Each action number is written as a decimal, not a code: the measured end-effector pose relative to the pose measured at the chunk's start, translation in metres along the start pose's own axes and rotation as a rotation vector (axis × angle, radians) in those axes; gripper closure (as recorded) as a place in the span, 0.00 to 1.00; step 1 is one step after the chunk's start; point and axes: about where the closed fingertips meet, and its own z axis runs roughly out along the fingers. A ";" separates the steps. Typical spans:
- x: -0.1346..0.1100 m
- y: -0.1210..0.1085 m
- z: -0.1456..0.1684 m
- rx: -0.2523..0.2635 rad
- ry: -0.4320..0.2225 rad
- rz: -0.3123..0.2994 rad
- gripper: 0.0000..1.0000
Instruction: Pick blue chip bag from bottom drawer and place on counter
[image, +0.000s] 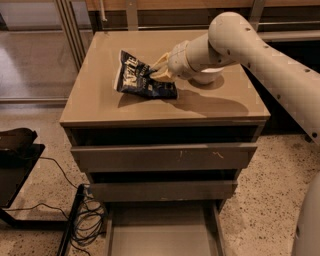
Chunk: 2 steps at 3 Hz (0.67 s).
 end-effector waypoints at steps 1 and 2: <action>0.000 0.000 0.000 0.000 0.000 0.000 0.35; 0.000 0.000 0.000 0.000 0.000 0.000 0.12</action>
Offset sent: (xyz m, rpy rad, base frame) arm 0.0000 0.0000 0.0000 0.0000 0.0000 0.0001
